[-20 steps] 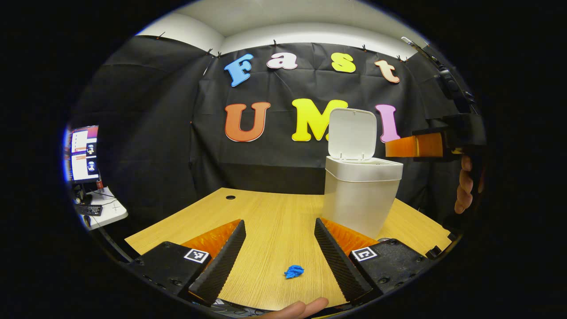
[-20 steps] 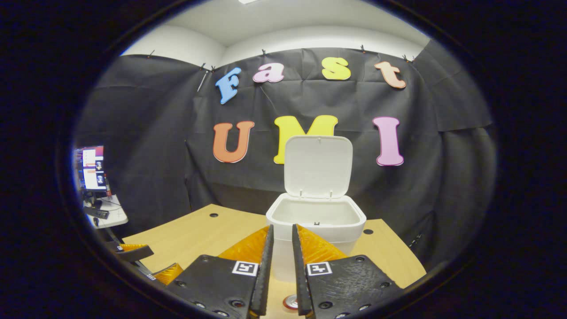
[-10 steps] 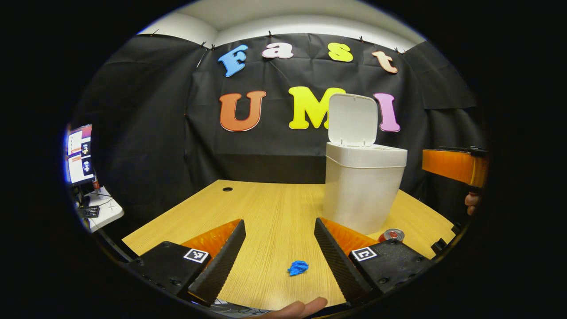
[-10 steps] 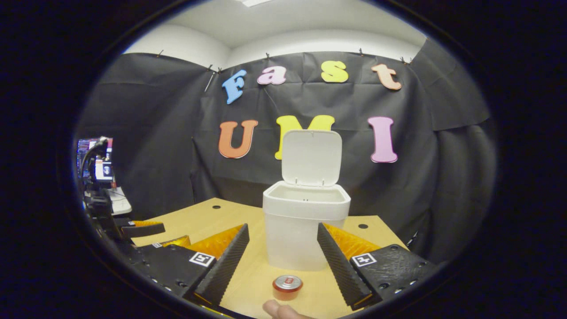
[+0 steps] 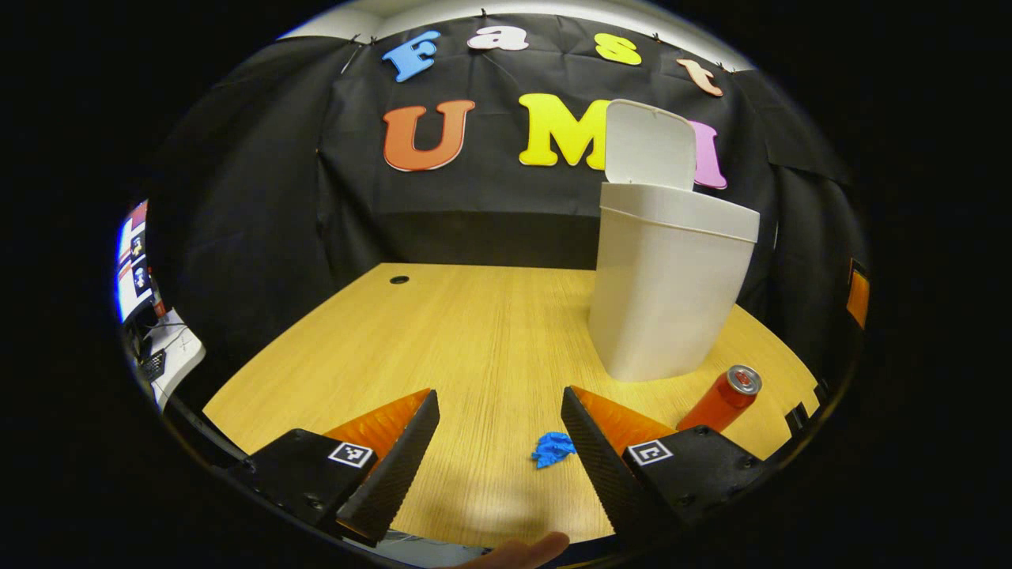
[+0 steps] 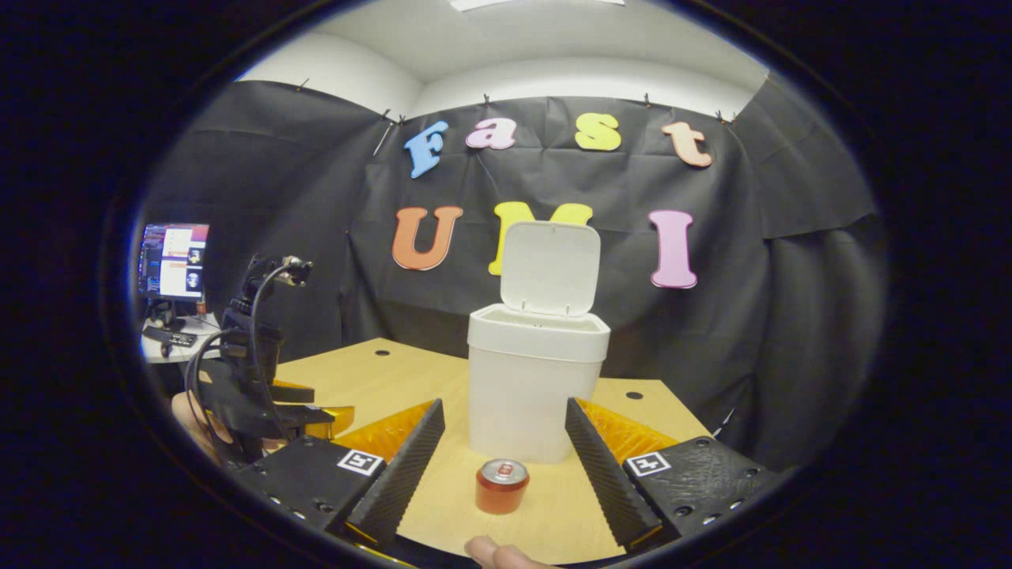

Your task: Press the lid of the desktop garbage bin to open it, pick up the crumpled paper on the desktop and throw it into the bin, then pick up the pop can on the desktop and drop it into the bin, and finally close the garbage bin lid.

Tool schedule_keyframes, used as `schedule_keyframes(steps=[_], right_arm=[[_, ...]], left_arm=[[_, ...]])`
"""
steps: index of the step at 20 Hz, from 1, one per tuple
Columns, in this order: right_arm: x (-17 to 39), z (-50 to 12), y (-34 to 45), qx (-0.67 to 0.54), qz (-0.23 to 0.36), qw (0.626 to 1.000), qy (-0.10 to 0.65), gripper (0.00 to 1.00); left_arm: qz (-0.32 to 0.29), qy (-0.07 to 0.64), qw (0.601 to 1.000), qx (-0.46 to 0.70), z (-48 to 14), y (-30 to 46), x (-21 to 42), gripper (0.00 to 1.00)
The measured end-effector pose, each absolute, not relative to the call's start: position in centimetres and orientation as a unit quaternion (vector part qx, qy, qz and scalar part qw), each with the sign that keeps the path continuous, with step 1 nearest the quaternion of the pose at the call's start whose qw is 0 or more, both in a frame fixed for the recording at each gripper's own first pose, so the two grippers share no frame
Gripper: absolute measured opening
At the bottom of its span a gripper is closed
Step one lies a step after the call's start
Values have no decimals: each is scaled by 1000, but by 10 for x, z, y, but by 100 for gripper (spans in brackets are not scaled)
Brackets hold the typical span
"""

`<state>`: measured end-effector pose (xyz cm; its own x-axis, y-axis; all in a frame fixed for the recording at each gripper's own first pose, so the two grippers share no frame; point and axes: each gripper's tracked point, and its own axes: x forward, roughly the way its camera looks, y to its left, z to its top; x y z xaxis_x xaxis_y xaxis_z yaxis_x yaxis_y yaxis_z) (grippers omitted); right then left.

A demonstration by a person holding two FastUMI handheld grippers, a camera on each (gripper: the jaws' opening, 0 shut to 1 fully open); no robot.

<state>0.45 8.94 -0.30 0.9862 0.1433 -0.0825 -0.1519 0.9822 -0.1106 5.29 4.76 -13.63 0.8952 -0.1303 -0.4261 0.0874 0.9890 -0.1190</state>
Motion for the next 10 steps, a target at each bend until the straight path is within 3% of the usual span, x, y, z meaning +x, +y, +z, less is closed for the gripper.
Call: schedule_keyframes(steps=[10], right_arm=[[9,-112,69,-54,30,993,103,96]], left_arm=[[-98,300,949,-16,-195,18,56,96]])
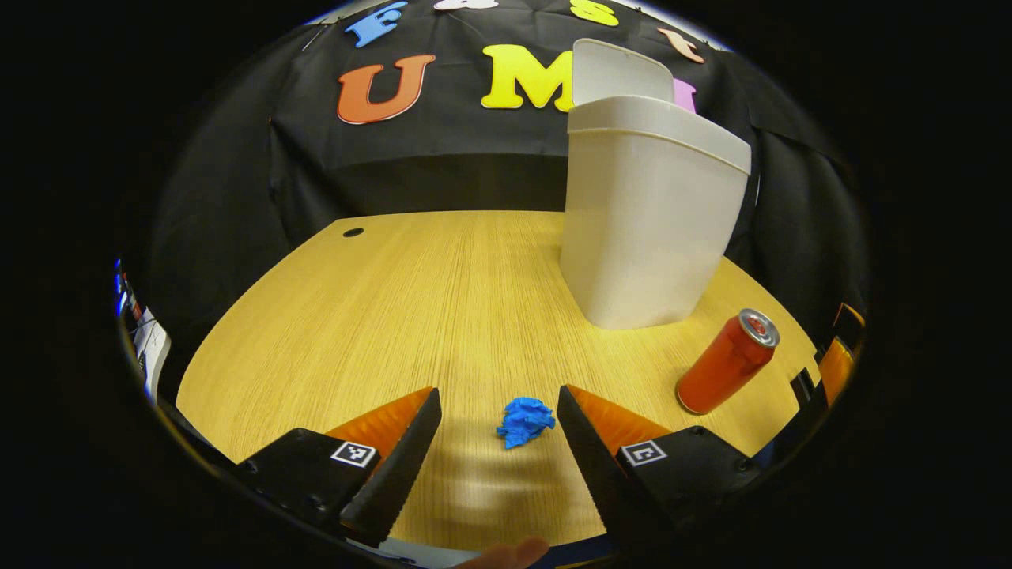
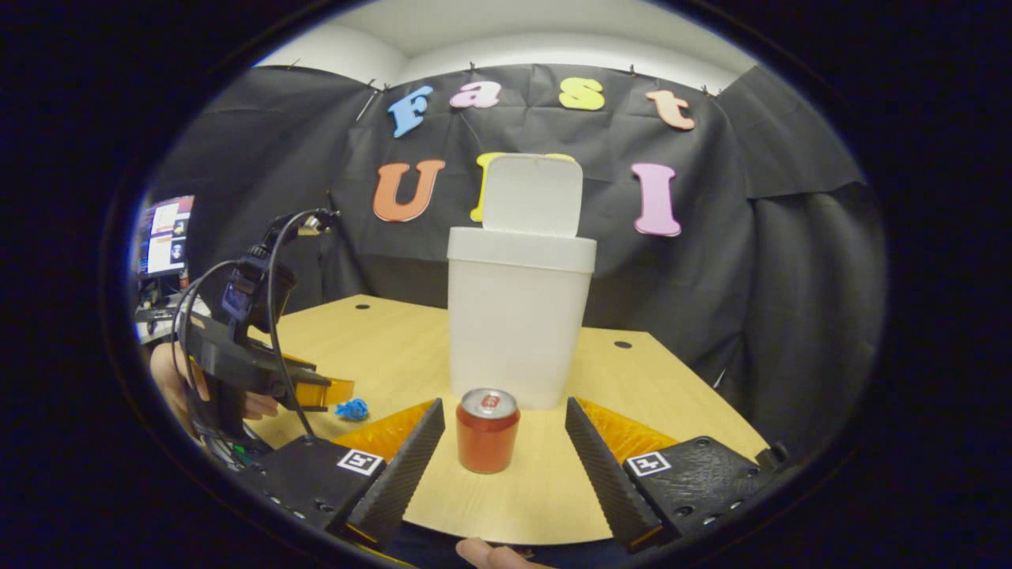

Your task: Press the lid of the desktop garbage bin to open it, pick up the crumpled paper on the desktop and throw it into the bin, then pick up the pop can on the desktop and drop it into the bin, and finally close the garbage bin lid.

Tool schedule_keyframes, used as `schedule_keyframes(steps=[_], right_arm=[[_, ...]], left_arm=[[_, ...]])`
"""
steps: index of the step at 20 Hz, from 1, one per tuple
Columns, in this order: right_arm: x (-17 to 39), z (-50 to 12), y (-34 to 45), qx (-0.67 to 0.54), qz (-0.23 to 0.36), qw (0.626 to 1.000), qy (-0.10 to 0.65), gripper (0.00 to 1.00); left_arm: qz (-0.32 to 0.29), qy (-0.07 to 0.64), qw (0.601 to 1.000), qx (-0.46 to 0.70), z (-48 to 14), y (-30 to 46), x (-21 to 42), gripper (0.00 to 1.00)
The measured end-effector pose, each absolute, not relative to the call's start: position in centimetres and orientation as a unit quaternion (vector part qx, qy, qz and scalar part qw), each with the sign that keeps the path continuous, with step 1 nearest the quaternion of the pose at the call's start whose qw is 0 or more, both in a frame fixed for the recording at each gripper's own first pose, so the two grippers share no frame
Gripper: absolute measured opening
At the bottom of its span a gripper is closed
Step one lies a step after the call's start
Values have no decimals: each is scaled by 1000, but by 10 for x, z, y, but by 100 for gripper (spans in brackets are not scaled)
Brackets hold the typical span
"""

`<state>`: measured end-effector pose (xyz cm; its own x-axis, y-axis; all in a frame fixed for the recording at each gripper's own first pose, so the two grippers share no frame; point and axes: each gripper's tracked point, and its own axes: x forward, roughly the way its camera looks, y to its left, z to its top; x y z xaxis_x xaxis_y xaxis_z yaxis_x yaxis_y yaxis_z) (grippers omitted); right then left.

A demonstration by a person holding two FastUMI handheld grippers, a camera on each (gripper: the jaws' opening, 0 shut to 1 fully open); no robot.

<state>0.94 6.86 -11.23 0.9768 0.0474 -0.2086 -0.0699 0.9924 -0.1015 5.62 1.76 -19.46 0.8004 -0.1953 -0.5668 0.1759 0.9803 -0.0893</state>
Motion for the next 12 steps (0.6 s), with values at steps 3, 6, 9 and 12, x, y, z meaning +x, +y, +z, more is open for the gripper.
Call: schedule_keyframes(steps=[3,6,9,12], right_arm=[[11,-139,67,-49,17,992,118,98],[12,-160,72,-30,25,991,131,96],[14,-168,72,-18,27,990,135,96],[15,-174,65,-16,18,991,132,98]], left_arm=[[-96,310,946,11,-211,7,57,96],[-97,323,941,-12,-215,6,61,94],[-101,336,936,-11,-229,-4,60,87],[-101,343,934,-2,-237,-6,61,83]])
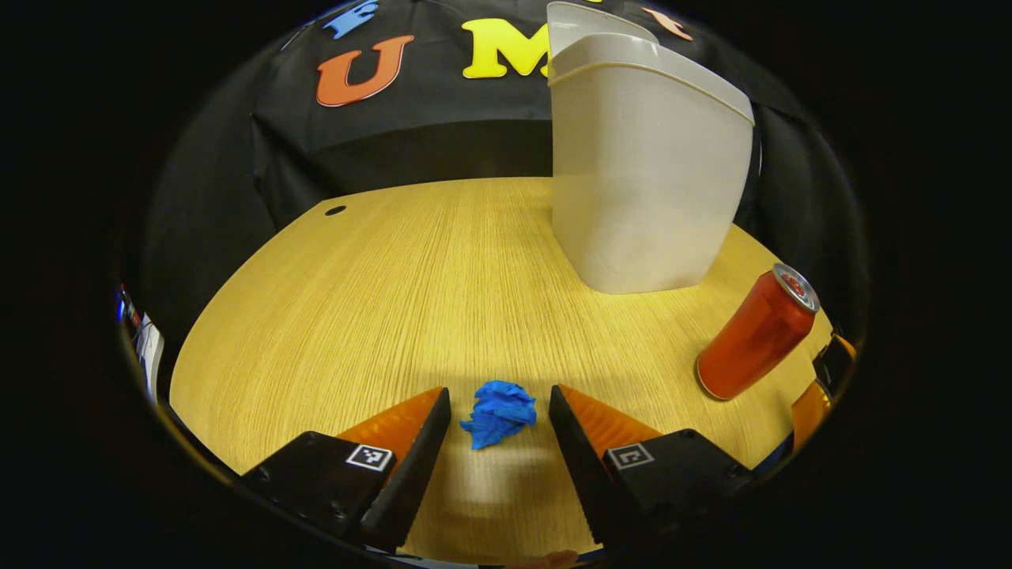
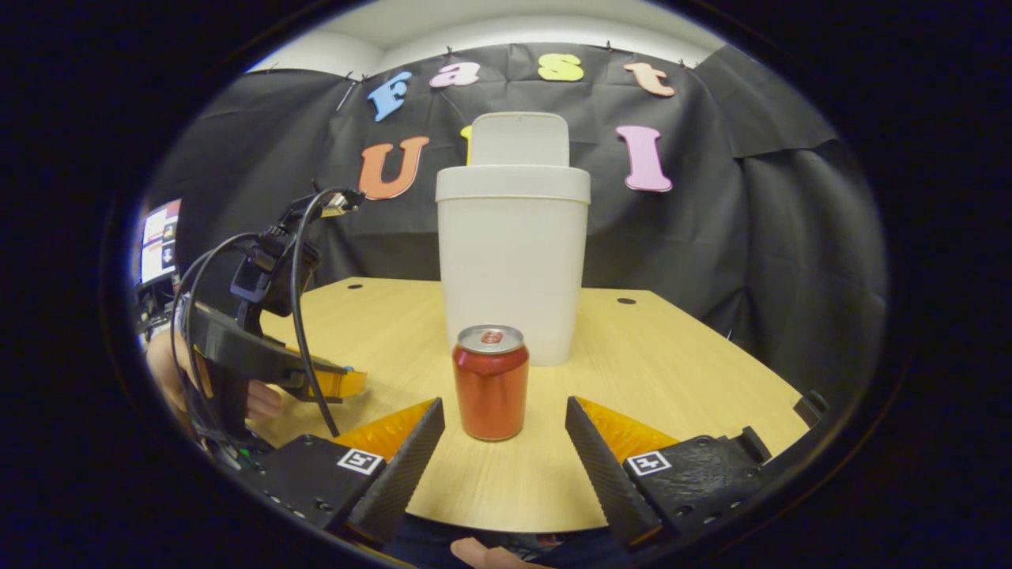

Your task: Press the lid of the desktop garbage bin to open it, pick up the crumpled paper on the desktop and throw it into the bin, then pick up the pop can on the desktop and drop it into the bin, and finally close the garbage bin lid.

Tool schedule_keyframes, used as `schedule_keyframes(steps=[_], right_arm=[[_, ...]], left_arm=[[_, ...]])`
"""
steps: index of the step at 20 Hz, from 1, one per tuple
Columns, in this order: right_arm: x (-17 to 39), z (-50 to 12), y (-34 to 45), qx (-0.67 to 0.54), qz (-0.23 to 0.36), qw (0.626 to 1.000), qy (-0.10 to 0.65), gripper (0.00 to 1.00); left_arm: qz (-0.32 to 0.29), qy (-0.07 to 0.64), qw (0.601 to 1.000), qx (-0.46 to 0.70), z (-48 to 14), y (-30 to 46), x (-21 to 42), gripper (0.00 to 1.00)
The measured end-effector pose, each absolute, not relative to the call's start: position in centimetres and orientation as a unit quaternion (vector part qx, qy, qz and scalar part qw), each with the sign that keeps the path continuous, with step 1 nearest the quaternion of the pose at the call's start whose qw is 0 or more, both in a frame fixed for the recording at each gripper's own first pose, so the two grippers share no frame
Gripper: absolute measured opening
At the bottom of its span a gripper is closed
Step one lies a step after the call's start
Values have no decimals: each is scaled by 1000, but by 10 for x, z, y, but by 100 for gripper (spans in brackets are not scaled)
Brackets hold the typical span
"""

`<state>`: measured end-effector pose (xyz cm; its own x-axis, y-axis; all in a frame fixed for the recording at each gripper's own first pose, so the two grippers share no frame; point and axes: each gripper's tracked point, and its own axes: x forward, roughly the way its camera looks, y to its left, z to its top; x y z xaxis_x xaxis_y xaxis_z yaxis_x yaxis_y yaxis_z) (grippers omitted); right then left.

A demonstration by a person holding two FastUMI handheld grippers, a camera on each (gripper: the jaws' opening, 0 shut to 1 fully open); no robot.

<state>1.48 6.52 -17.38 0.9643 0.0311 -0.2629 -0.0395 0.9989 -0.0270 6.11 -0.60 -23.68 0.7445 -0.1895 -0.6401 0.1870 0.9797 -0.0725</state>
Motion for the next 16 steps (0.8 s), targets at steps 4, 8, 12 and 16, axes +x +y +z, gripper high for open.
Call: schedule_keyframes(steps=[4,8,12,16], right_arm=[[16,-177,60,-5,11,991,133,96],[21,-179,60,-8,8,991,133,96],[28,-186,64,-18,7,990,141,96],[37,-189,66,-22,3,989,146,96]], left_arm=[[-103,344,933,1,-241,-9,63,58],[-100,342,934,-3,-242,-9,65,50],[-91,323,942,5,-229,-3,65,44],[-86,294,952,-10,-207,2,66,43]])
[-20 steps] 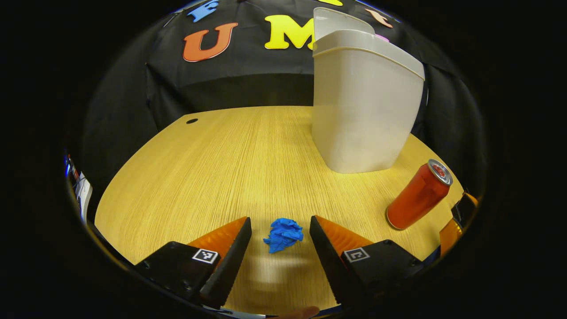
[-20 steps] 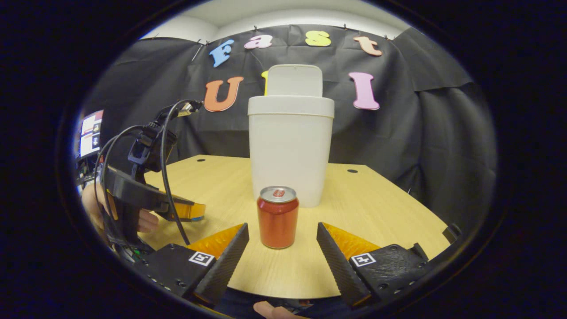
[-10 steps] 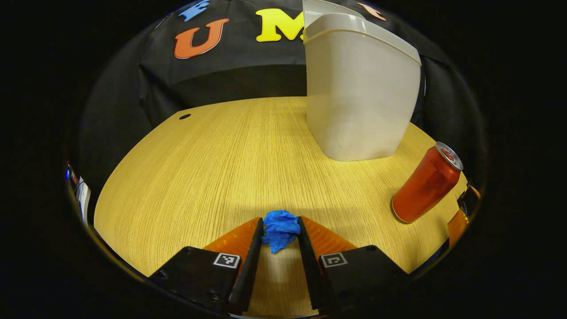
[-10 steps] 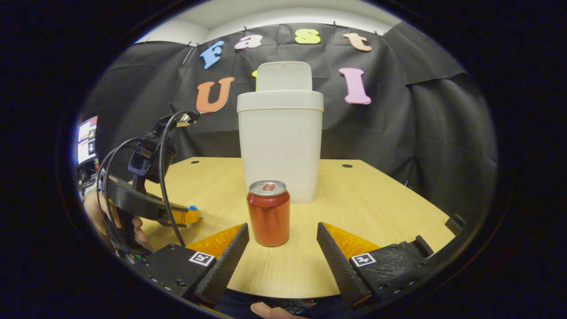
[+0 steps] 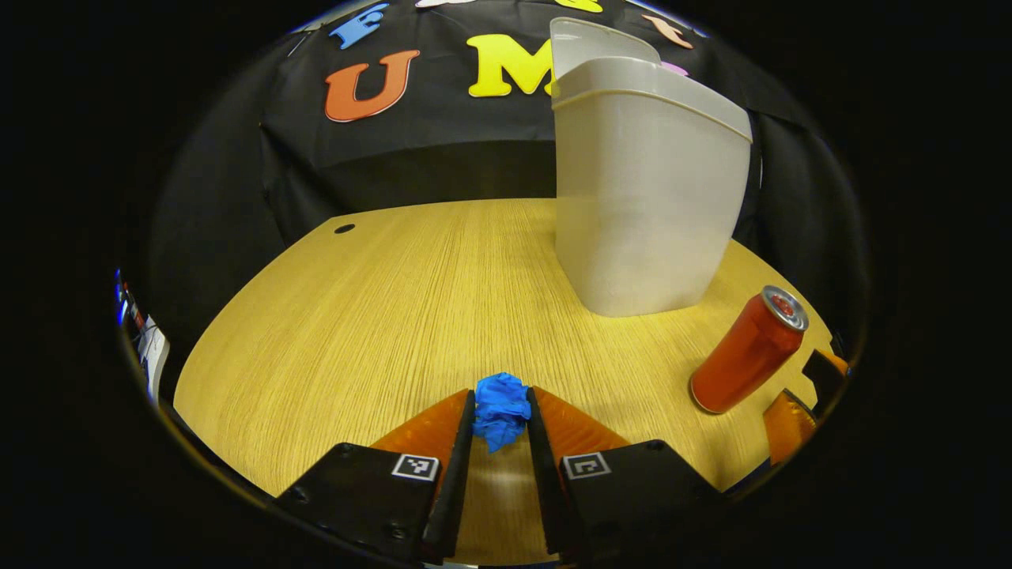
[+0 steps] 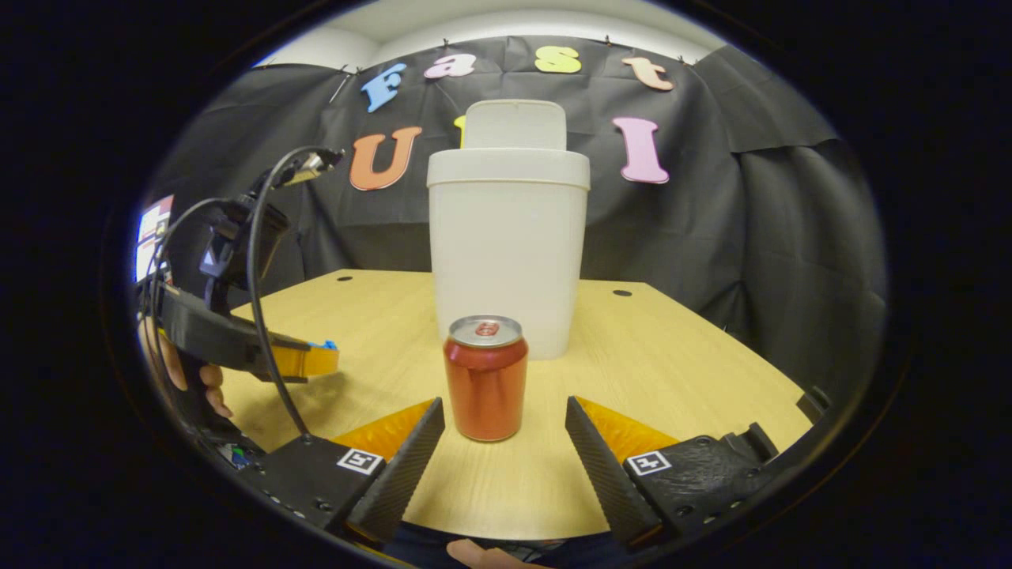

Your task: Press the lid of the desktop garbage bin to open it, pick up the crumpled paper on the desktop and throw it into the bin, then pick up the pop can on the desktop and drop it into the bin, and finally close the garbage bin lid.

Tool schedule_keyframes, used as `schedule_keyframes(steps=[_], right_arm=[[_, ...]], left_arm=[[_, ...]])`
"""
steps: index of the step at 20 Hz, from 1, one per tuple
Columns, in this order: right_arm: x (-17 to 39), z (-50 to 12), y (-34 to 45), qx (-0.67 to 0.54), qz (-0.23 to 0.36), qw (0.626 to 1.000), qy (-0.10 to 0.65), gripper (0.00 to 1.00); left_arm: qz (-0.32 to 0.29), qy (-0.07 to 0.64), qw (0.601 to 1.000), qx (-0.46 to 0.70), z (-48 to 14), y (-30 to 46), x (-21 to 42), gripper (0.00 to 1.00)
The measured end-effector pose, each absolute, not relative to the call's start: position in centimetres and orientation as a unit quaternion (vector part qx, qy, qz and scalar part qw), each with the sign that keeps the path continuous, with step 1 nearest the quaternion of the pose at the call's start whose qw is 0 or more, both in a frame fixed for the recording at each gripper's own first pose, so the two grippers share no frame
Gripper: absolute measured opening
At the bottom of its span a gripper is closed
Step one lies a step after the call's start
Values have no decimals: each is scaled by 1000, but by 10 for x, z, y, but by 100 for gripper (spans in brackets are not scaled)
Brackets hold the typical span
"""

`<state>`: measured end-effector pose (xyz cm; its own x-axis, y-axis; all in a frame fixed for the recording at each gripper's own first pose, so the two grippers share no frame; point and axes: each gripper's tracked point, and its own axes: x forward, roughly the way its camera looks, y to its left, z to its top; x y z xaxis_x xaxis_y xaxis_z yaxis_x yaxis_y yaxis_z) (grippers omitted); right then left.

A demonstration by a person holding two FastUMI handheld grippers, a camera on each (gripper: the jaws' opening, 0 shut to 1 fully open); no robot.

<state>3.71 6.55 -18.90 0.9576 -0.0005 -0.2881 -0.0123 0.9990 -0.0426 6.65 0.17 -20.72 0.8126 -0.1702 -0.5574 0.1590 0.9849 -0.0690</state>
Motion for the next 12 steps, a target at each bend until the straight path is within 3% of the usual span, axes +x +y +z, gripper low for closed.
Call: schedule_keyframes(steps=[12], right_arm=[[87,-209,70,-26,-39,982,186,98]], left_arm=[[-88,239,967,-27,-163,12,57,43]])
